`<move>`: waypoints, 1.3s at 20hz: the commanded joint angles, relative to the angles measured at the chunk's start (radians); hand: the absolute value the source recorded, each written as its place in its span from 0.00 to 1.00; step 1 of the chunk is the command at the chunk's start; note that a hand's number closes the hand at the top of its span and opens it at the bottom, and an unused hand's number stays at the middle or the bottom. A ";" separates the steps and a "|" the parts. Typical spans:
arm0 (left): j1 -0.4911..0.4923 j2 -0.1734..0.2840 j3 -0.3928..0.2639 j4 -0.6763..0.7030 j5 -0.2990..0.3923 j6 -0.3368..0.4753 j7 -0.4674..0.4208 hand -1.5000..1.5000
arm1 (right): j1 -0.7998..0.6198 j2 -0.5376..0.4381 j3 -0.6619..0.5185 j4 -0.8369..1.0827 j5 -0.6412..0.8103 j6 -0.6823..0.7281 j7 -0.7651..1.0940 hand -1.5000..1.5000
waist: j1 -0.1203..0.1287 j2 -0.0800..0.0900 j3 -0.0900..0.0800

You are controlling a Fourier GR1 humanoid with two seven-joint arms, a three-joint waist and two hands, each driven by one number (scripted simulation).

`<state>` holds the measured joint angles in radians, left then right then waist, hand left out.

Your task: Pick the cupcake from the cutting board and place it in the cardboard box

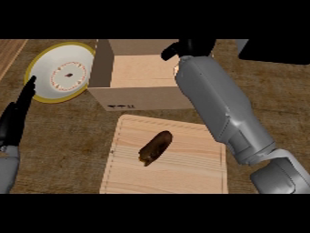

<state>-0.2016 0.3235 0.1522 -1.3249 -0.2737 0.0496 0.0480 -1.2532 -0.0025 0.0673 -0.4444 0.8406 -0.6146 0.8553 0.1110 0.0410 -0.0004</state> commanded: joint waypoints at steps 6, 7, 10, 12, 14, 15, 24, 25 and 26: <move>-0.025 -0.007 -0.011 0.008 -0.002 -0.011 0.008 0.50 | -0.042 0.002 -0.058 0.113 -0.063 -0.187 -0.144 0.00 | 0.008 0.005 0.000; -0.032 -0.017 -0.008 0.012 -0.019 0.024 0.014 0.50 | -0.035 0.002 -0.069 0.101 -0.073 -0.208 -0.191 0.00 | -0.001 0.004 0.001; -0.032 -0.027 -0.022 -0.002 -0.021 0.017 0.028 0.50 | 0.001 0.002 -0.066 0.090 -0.083 -0.337 -0.258 0.00 | 0.009 0.004 0.001; -0.023 -0.017 -0.005 0.017 -0.017 0.019 0.017 0.50 | -0.044 -0.023 -0.109 0.079 -0.085 -0.349 -0.284 0.00 | -0.023 -0.002 0.001; 0.013 -0.003 0.006 0.010 -0.001 0.001 -0.020 0.50 | -0.017 0.002 -0.123 0.064 -0.116 -0.446 -0.308 0.00 | -0.005 -0.006 0.001; 0.004 -0.014 0.010 0.033 -0.010 0.022 -0.001 0.50 | -0.024 0.002 -0.122 0.052 -0.127 -0.455 -0.330 0.00 | -0.023 -0.011 0.001; 0.078 -0.007 0.023 -0.026 -0.016 0.024 0.023 0.50 | 0.160 0.002 -0.089 -0.146 -0.307 -0.493 -0.497 0.00 | -0.093 -0.041 0.001; 0.101 0.021 0.063 -0.016 0.013 0.006 0.005 0.50 | 0.176 0.002 -0.100 -0.164 -0.283 -0.485 -0.475 0.00 | -0.104 -0.044 0.001; 0.145 0.005 0.063 -0.040 0.012 0.023 -0.010 0.50 | 0.248 -0.006 -0.096 -0.227 -0.273 -0.472 -0.494 0.00 | -0.119 -0.051 0.001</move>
<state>-0.1275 0.3275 0.1900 -1.3425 -0.2717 0.0628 0.0623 -1.1173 -0.0057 -0.0372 -0.5629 0.5770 -1.0568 0.3809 0.0294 0.0035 0.0005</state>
